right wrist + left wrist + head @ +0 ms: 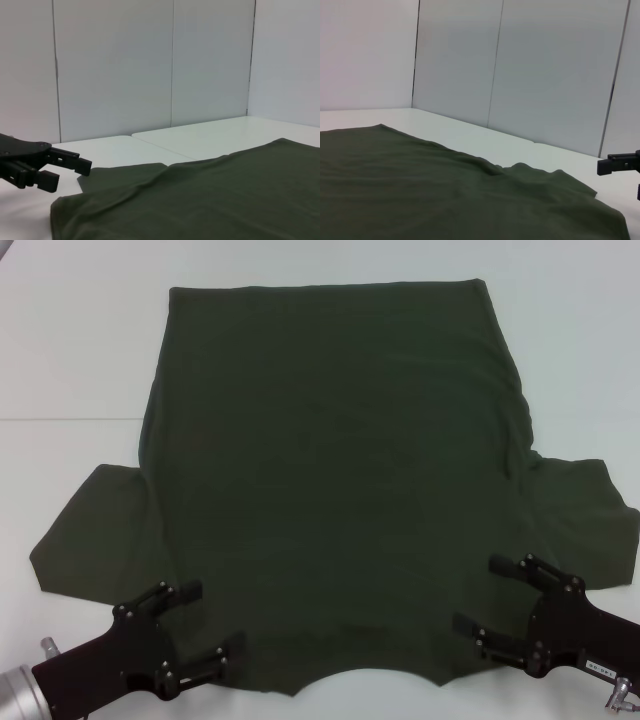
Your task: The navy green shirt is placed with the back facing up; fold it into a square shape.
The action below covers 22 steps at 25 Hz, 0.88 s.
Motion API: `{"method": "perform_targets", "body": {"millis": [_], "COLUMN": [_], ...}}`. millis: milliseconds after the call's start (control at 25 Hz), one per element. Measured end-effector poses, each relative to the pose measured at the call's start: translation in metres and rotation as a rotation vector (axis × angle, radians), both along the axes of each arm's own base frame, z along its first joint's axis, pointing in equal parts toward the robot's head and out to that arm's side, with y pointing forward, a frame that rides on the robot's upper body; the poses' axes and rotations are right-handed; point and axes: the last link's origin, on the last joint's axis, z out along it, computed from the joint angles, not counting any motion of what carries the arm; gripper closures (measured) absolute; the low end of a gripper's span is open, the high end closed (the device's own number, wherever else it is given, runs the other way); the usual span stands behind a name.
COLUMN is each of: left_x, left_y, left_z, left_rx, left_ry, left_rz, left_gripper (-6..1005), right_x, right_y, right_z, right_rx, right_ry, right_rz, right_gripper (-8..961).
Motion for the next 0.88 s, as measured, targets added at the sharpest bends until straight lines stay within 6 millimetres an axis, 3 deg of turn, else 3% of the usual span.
{"method": "perform_targets", "body": {"millis": [680,880], "left_x": [0.000,-0.003], "left_y": [0.001,0.009], "left_z": [0.000,0.012], "left_rx": [0.001,0.016], "left_ry": [0.003,-0.127], "left_rz": [0.002,0.143], "left_gripper": [91,91], "right_x": [-0.001,-0.002], "right_y": [0.001,0.002], "right_z": [0.000,-0.001], "right_rx": [0.000,-0.002], "right_ry": [0.000,0.002], "right_rz": [0.003,0.004], "right_gripper": [25,25]}}
